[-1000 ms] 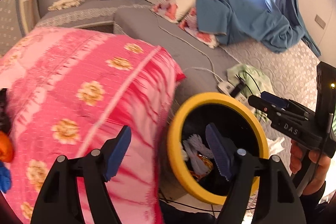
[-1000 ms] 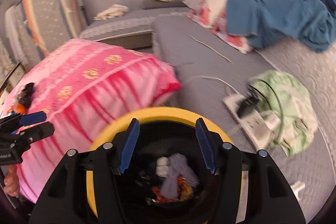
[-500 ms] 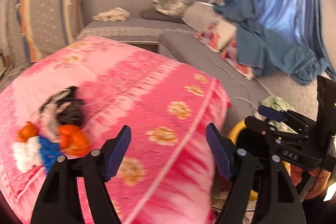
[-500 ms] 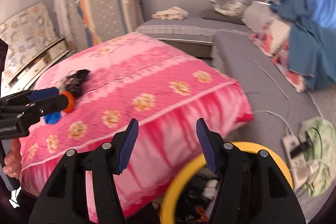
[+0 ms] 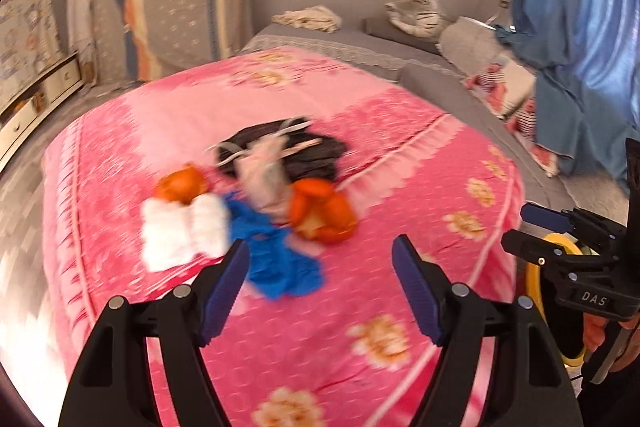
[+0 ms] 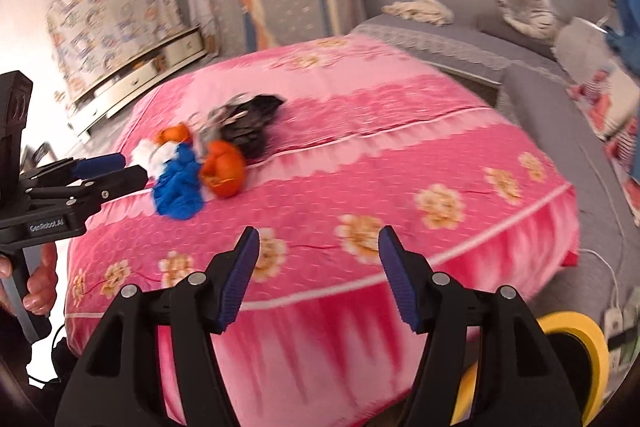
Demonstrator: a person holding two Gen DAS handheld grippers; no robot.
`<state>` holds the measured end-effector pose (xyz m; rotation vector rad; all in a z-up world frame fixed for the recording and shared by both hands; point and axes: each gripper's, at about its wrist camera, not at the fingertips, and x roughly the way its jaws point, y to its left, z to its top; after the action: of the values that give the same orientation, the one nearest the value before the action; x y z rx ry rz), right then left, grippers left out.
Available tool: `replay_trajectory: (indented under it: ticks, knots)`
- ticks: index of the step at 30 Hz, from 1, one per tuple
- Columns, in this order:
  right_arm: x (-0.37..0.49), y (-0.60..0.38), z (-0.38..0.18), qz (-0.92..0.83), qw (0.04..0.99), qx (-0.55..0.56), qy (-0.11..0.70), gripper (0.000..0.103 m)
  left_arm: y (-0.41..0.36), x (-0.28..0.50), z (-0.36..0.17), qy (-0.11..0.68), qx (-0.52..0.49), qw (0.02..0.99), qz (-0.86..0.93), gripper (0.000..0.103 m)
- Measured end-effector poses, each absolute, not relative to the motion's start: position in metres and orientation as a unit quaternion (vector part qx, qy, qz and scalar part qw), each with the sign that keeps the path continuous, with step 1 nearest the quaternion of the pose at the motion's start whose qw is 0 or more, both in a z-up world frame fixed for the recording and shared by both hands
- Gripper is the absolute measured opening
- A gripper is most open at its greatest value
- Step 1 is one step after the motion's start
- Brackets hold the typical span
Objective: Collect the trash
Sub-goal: 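Move both open tools back to the trash pile on the bed, then grasp the white tissue with the left tool while the right tool grasps the orange peel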
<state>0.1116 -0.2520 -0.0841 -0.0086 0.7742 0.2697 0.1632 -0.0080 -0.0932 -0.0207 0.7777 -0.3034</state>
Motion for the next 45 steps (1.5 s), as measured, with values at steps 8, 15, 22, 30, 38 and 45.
replay_trajectory:
  ticks: [8,15,22,30,38,45]
  knots:
    - [0.143,-0.207,-0.101,0.178,0.9,-0.016,0.398,0.058,0.046,0.172,-0.11,0.393,-0.038,0.914,-0.099,0.07]
    - [0.169,-0.18,-0.112,0.195,0.889,-0.027,0.413,0.058,0.079,0.185,-0.124,0.405,-0.061,0.91,-0.068,0.07]
    - [0.186,-0.167,-0.122,0.202,0.883,-0.036,0.422,0.058,0.094,0.197,-0.135,0.413,-0.07,0.906,-0.059,0.07]
    - [0.205,-0.154,-0.13,0.21,0.876,-0.041,0.433,0.058,0.098,0.213,-0.142,0.418,-0.071,0.904,-0.059,0.07]
    - [0.224,-0.143,-0.137,0.213,0.871,-0.039,0.44,0.058,0.099,0.228,-0.15,0.426,-0.075,0.9,-0.06,0.07]
    - [0.238,-0.134,-0.146,0.212,0.866,-0.045,0.45,0.054,0.099,0.241,-0.153,0.428,-0.077,0.898,-0.069,0.067]
